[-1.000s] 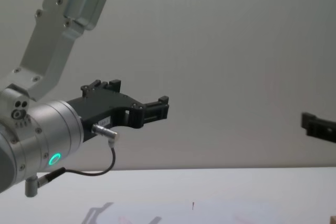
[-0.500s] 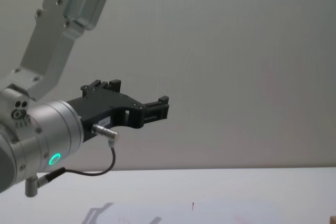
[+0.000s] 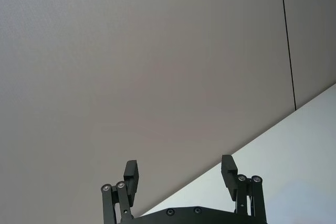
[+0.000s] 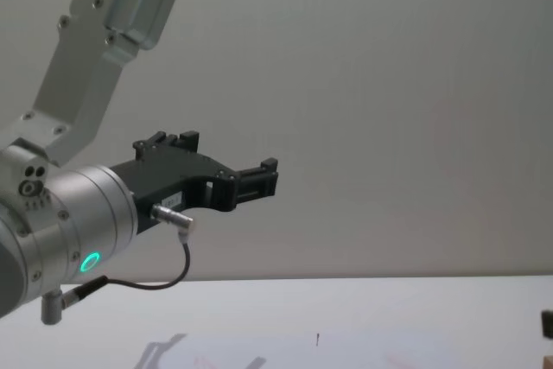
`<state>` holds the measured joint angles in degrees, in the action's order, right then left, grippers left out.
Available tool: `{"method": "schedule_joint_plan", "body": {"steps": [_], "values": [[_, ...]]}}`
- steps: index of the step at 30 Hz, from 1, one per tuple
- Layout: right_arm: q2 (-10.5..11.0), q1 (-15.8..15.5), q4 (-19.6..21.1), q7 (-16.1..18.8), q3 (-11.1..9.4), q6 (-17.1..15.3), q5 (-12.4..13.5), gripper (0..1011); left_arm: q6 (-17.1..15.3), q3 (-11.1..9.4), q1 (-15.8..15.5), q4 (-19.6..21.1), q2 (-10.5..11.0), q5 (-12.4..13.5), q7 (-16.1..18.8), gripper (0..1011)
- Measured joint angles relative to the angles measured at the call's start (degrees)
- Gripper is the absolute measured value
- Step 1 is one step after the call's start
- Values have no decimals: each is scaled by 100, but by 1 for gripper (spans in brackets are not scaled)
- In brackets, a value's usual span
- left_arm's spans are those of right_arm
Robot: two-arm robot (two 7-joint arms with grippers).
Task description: Use the one hand to pick up the stamp and affix it onto the A4 paper.
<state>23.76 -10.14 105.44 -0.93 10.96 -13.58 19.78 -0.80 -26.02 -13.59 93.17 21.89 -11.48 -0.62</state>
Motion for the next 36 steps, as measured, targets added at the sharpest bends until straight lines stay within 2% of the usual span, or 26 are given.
{"method": "schedule_joint_plan", "body": {"steps": [12, 23, 31, 36], "values": [[-172, 188, -303, 155, 99, -379, -164, 1001, 0, 0, 0, 0, 0, 0, 0, 1001], [-281, 297, -467, 214, 159, -535, -297, 991, 0, 0, 0, 0, 0, 0, 0, 1001], [-319, 334, -522, 231, 179, -587, -343, 811, 0, 0, 0, 0, 0, 0, 0, 1001], [-333, 349, -544, 239, 186, -607, -362, 642, 0, 0, 0, 0, 0, 0, 0, 1001]]}}
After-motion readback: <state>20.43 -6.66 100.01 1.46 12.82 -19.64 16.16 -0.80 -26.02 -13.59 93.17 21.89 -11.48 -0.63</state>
